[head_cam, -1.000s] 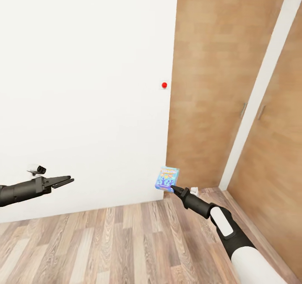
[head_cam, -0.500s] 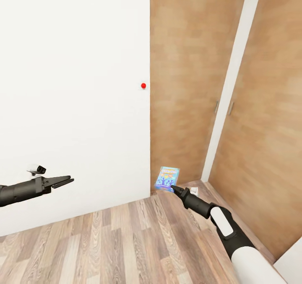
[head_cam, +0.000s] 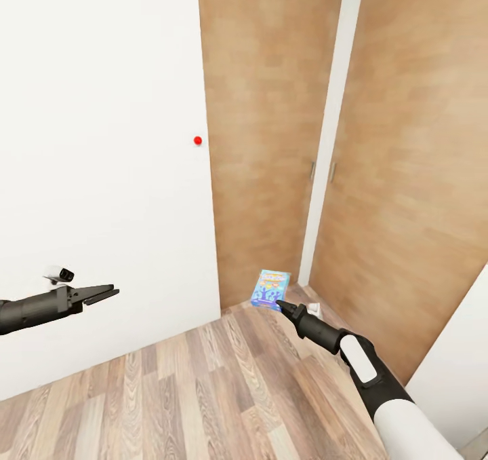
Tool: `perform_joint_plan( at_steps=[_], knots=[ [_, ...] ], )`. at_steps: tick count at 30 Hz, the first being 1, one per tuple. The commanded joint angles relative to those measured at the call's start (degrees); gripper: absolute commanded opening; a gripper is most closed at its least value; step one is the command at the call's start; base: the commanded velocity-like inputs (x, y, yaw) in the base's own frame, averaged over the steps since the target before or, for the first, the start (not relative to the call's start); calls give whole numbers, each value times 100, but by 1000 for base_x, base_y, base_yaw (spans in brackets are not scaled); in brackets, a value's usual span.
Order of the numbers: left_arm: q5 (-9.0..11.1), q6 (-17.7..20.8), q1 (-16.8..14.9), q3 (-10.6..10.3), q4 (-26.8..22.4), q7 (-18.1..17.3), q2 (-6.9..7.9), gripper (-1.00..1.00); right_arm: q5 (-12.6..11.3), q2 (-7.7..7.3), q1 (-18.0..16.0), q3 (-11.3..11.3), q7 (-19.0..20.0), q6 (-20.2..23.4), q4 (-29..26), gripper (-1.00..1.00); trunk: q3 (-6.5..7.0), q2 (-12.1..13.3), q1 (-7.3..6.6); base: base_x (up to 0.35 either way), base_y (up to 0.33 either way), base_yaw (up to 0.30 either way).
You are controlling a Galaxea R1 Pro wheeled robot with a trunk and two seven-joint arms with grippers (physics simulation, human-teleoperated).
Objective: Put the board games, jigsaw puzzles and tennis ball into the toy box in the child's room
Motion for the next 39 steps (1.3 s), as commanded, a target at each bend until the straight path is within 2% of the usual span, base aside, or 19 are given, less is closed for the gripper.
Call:
perform_joint_plan(
  at_steps=[1,9,20,29,33,39],
  knots=[
    [-4,61,-2,1,-2,-24,3,100,-43,3,-8,-15,7,48,1,-100,-10,-13,4,-18,0,-280],
    [-6,61,-2,0,-2,-24,3,100,-43,3,-8,-15,7,48,1,-100,15,-13,4,-14,0,-280],
    [-6,61,-2,1,-2,-24,3,100,-43,1,-8,-21,7,48,1,-100,51,-13,4,-146,0,-280],
    [-5,61,-2,1,-2,-24,33,100,-38,-74,-8,-16,14,48,-37,-100,81,-13,4,-6,0,-280],
    [-2,61,-2,1,-2,-24,48,100,-35,-162,-11,21,24,57,-162,-100,94,-13,4,0,0,-280],
    [0,61,-2,1,-2,-24,55,100,-34,-436,50,56,311,110,-876,-100,115,-13,4,0,0,-280]
  ],
)
